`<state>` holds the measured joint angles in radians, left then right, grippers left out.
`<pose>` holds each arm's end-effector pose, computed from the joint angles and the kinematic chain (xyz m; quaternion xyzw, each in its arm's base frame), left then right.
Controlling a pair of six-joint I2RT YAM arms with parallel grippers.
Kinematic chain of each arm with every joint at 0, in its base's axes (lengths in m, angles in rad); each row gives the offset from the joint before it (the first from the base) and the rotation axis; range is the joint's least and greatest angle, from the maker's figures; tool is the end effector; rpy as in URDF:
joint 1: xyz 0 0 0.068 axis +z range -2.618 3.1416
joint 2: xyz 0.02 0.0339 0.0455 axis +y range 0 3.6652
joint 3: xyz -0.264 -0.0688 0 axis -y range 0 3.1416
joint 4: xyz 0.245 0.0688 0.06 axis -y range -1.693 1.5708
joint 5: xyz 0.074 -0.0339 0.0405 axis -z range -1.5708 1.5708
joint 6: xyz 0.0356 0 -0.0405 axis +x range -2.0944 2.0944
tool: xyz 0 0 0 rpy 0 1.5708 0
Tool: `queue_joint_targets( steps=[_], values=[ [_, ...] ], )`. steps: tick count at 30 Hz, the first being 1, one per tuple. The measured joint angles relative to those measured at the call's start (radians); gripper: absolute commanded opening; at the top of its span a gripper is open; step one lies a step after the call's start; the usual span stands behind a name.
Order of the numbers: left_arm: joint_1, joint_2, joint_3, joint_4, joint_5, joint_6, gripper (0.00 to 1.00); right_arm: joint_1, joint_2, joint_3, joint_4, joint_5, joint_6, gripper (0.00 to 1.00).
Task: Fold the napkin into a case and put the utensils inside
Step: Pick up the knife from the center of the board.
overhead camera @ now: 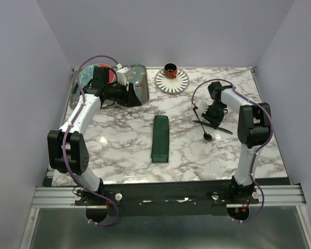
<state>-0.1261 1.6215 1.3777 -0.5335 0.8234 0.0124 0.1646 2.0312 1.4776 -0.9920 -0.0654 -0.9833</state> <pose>0.3495 -0.0706 0.3074 0.2128 0.8325 -0.3886 0.3326 0.3745 0.0646 0.1628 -0.5430 0.8390 0.0250 0.0246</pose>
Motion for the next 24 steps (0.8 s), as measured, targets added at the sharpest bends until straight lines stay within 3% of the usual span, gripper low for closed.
queue_joint_targets(
  steps=[6, 12, 14, 17, 18, 24],
  values=[
    [0.0, 0.0, 0.0, 0.011, 0.001, -0.023, 0.6, 0.0, 0.003, 0.005, -0.009, -0.058, 0.211, 0.34],
    [0.0, 0.0, 0.002, 0.009, 0.0, -0.028, 0.6, 0.0, -0.024, -0.045, 0.05, -0.086, 0.303, 0.43],
    [0.0, 0.0, 0.003, 0.007, 0.0, -0.028, 0.6, 0.0, -0.043, -0.072, 0.077, -0.086, 0.32, 0.38],
    [0.0, 0.0, 0.006, 0.001, 0.0, -0.028, 0.6, 0.0, -0.054, -0.087, 0.101, -0.086, 0.333, 0.13],
    [0.0, 0.0, 0.006, 0.0, 0.0, -0.028, 0.6, -0.003, -0.056, -0.091, 0.111, -0.084, 0.335, 0.01],
    [0.0, 0.0, 0.008, -0.001, 0.0, -0.029, 0.6, -0.007, -0.07, -0.104, 0.126, -0.08, 0.346, 0.01]
  ],
)
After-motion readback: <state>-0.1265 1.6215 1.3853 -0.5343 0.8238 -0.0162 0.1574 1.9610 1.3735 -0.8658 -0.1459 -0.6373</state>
